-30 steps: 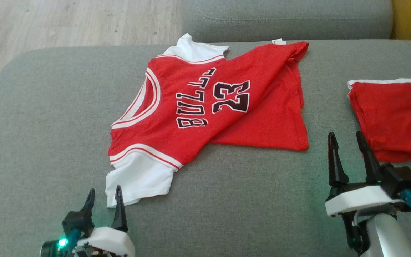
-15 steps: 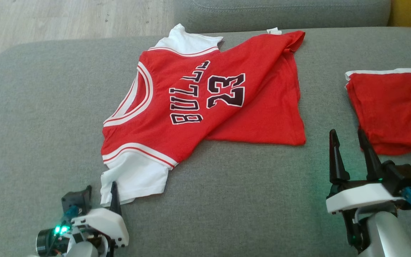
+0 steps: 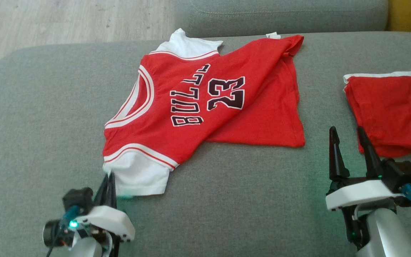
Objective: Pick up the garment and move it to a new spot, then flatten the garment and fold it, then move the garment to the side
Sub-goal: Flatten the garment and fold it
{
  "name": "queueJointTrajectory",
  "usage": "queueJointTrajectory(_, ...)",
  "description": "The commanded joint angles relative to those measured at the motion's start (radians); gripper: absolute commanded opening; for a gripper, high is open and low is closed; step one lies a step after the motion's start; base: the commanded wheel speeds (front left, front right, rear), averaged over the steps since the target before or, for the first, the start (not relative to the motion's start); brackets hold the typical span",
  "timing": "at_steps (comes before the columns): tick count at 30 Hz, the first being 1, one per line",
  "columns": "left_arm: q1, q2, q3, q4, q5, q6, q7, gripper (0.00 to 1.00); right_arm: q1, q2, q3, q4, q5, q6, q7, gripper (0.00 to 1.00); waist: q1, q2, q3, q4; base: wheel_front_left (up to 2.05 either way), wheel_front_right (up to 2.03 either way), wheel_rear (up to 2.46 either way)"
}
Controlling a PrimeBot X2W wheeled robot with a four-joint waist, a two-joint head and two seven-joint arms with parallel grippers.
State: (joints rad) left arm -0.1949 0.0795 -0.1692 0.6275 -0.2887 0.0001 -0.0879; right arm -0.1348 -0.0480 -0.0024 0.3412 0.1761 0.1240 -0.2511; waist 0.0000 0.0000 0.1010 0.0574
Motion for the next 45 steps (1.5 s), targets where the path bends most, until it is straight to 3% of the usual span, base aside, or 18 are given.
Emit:
queueJointTrajectory(1,-0.029,0.007,0.038,-0.047,-0.010,-0.006,-0.040,0.00,-0.035,-0.002,0.023,-0.025,0.002,0.007,-0.011,1.00,0.0000,0.0000,-0.002,0.003,0.00,0.00,0.00)
queueJointTrajectory(7,-0.028,0.001,0.072,-0.149,-0.027,0.001,-0.156,0.00,-0.039,-0.002,0.027,0.002,-0.010,0.007,-0.011,1.00,0.0000,0.0000,-0.006,0.017,0.00,0.00,0.00)
queueJointTrajectory(19,0.008,-0.017,0.093,-0.313,-0.003,-0.022,-0.174,0.00,-0.127,-0.002,0.073,0.168,0.020,0.007,0.081,1.00,0.0000,0.0000,0.006,0.042,0.00,0.00,0.00)
queueJointTrajectory(27,0.018,-0.026,0.086,-0.350,0.008,-0.032,-0.174,0.00,-0.211,-0.002,0.072,0.365,0.087,0.007,0.150,1.00,0.0000,0.0000,0.020,0.062,0.00,0.00,0.00)
queueJointTrajectory(40,0.020,-0.029,0.087,-0.349,0.016,-0.038,-0.174,0.00,-0.314,-0.002,0.213,0.606,0.287,0.007,0.096,1.00,0.0000,0.0000,0.029,0.073,0.00,0.00,0.00)
queueJointTrajectory(41,0.020,-0.029,0.088,-0.348,0.016,-0.038,-0.174,0.00,-0.320,-0.002,0.225,0.619,0.297,0.007,0.090,0.84,0.0000,0.0000,0.029,0.072,0.00,0.00,0.00)
queueJointTrajectory(42,0.020,-0.029,0.088,-0.348,0.016,-0.038,-0.174,0.00,-0.320,-0.002,0.225,0.619,0.297,0.007,0.090,0.84,0.0000,0.0000,0.029,0.072,0.00,0.00,0.00)
queueJointTrajectory(43,0.019,-0.029,0.089,-0.347,0.016,-0.038,-0.174,0.00,-0.327,-0.002,0.235,0.630,0.309,0.007,0.082,0.02,0.0000,0.0000,0.029,0.071,0.00,0.00,0.00)
queueJointTrajectory(45,0.018,-0.029,0.092,-0.346,0.016,-0.037,-0.174,0.00,-0.338,-0.002,0.256,0.646,0.328,0.007,0.063,0.00,0.0000,0.0000,0.027,0.067,0.00,0.00,0.00)
